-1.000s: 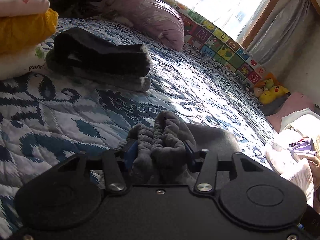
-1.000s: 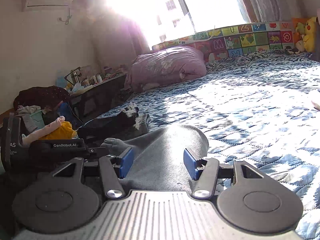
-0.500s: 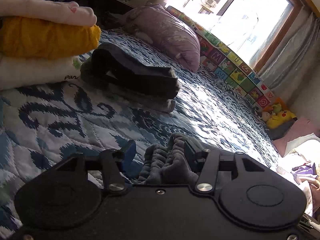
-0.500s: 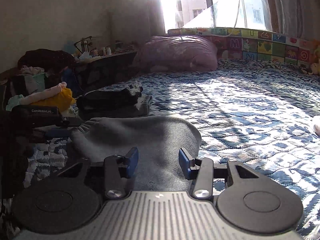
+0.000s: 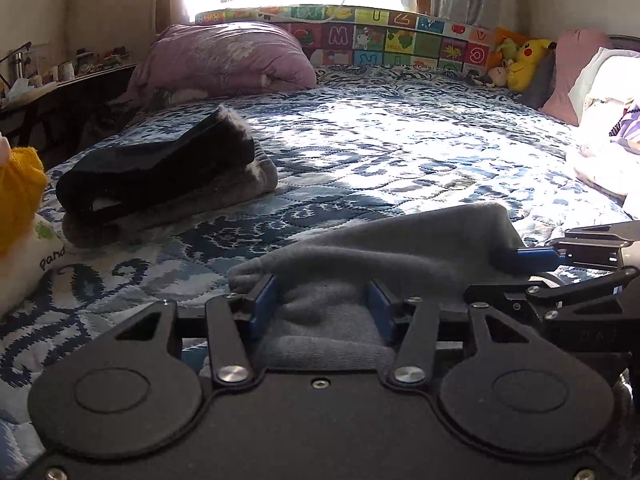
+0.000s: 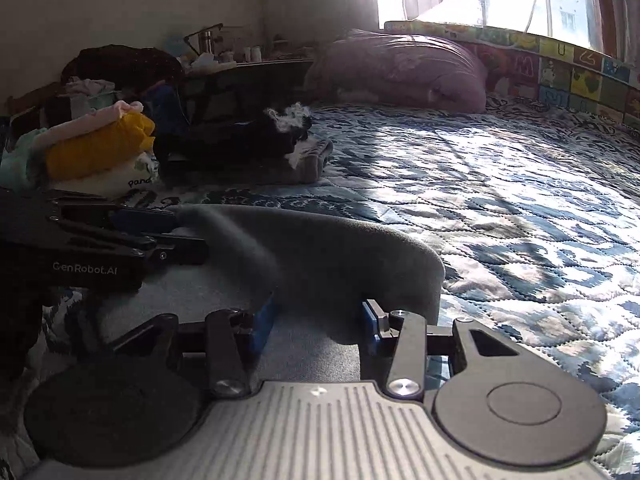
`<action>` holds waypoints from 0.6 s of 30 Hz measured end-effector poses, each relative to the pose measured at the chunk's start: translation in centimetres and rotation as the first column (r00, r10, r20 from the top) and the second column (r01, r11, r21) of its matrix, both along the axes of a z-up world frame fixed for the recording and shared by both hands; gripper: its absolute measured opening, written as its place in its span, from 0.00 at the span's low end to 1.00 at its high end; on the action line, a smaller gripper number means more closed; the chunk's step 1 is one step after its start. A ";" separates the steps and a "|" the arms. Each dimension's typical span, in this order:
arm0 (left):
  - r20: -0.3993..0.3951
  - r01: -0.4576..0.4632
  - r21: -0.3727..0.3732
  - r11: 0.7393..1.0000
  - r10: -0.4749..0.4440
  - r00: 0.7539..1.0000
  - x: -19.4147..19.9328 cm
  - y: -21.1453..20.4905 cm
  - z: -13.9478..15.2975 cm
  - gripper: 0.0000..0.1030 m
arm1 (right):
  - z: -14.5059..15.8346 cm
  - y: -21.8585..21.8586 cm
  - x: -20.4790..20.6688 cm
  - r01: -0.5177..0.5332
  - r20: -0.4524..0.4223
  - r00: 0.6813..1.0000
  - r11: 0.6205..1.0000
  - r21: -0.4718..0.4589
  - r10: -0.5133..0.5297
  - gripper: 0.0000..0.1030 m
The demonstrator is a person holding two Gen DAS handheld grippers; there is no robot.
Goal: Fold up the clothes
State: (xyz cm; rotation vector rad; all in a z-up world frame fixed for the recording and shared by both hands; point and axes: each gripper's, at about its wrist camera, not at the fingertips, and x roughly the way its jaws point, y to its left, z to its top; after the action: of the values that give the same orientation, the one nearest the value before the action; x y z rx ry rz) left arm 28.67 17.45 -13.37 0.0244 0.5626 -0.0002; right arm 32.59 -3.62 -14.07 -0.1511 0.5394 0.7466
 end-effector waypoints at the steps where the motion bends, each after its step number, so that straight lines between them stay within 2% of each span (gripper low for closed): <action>1: 0.005 -0.002 0.012 1.000 0.002 1.000 0.0 -0.1 -0.3 0.51 | 0.1 0.2 0.0 -0.002 0.003 1.000 1.000 -0.016 0.003 0.44; 5: 0.045 0.001 0.035 0.999 -0.002 0.999 -1.5 -0.5 0.5 0.50 | 2.1 0.6 -0.9 -0.010 0.027 1.000 0.997 -0.079 0.012 0.43; 9: 0.139 -0.033 -0.074 0.997 0.043 0.989 -3.8 0.3 2.9 0.48 | 5.2 -0.1 -1.1 0.012 0.079 0.997 0.999 -0.039 -0.009 0.44; 10: 0.142 -0.024 -0.072 0.997 0.034 0.989 -3.7 0.3 2.9 0.48 | 5.6 0.2 -0.6 0.011 0.087 0.996 0.999 -0.045 -0.008 0.44; 11: 0.141 -0.013 -0.062 0.998 0.022 0.990 -3.6 0.1 2.9 0.48 | 5.9 0.5 0.0 0.011 0.095 0.995 0.999 -0.051 -0.006 0.44; 14: 0.110 -0.001 0.041 0.999 -0.003 0.994 -2.2 -0.6 2.0 0.49 | 5.9 1.8 1.9 0.004 0.087 0.996 0.997 -0.077 0.003 0.44; 15: 0.100 -0.016 0.052 0.999 0.010 0.995 -1.6 -0.5 1.7 0.49 | 5.3 2.2 2.6 0.003 0.066 0.998 0.996 -0.087 0.003 0.44; 17: 0.032 -0.040 0.005 0.999 0.040 0.999 -0.4 0.1 1.1 0.49 | 3.6 3.0 4.2 0.009 0.012 1.000 0.993 -0.114 -0.008 0.43; 18: 0.016 -0.037 0.019 0.999 0.037 0.999 -0.3 0.0 0.8 0.49 | 3.0 3.1 4.8 0.008 -0.021 1.000 0.994 -0.110 -0.011 0.43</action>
State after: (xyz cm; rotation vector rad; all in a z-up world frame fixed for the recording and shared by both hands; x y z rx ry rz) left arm 28.37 17.44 -12.53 0.0327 0.5475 0.0414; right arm 37.39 -0.56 -11.10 -0.2428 0.6017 0.7102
